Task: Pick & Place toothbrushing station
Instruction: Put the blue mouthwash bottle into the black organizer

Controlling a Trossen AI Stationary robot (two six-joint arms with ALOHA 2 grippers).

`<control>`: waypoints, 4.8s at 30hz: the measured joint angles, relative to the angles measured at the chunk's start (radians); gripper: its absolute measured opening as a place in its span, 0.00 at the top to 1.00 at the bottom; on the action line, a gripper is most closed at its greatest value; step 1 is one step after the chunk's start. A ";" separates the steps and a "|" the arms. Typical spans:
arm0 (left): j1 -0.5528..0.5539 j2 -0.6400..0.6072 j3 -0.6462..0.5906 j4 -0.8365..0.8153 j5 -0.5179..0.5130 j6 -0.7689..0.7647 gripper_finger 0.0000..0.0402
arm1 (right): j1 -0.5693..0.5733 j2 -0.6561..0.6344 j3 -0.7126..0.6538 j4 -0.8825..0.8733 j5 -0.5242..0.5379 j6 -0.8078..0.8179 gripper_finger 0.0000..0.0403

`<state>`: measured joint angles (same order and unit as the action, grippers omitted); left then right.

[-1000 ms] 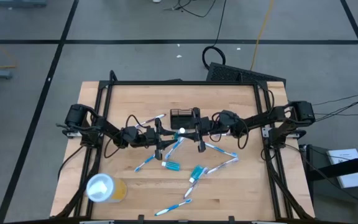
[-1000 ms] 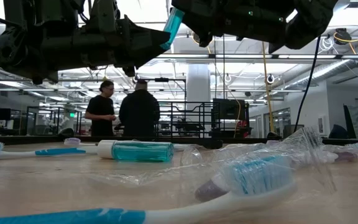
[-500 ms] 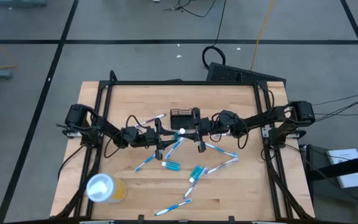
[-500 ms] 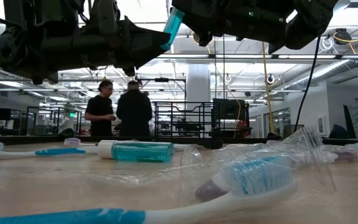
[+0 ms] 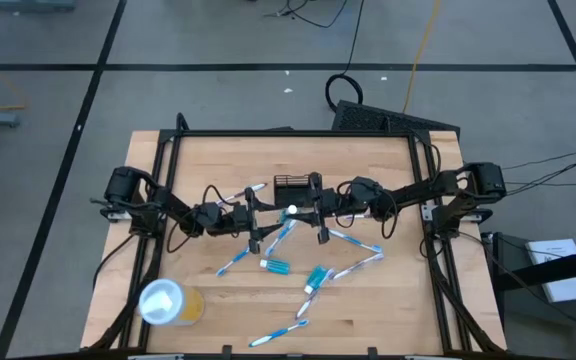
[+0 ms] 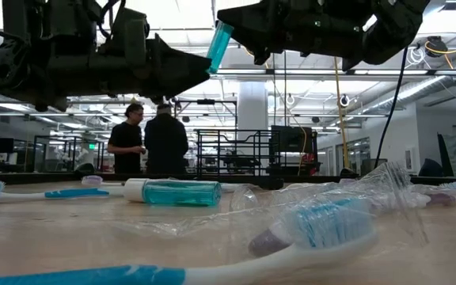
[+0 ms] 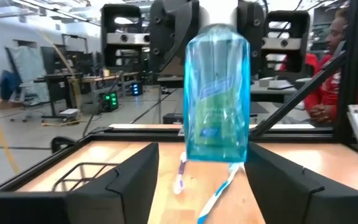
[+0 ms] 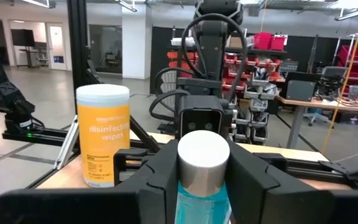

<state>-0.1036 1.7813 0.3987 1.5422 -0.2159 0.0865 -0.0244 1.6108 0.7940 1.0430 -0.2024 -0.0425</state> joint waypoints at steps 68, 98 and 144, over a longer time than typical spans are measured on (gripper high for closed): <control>-0.010 -0.211 -0.223 -0.164 -0.204 -0.085 0.38 | -0.238 0.077 0.152 -0.519 0.175 0.006 0.78; -0.009 -0.211 -0.223 -0.179 -0.188 -0.102 0.38 | -0.152 -0.005 0.152 -0.492 0.177 0.004 0.78; -0.002 0.012 0.138 -0.367 0.059 -0.118 0.38 | 0.084 0.070 0.152 -0.371 0.278 0.024 0.78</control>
<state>-0.1051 1.7937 0.5369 1.1748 -0.1573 -0.0318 0.0593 1.6809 0.9463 0.6720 0.0757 -0.0185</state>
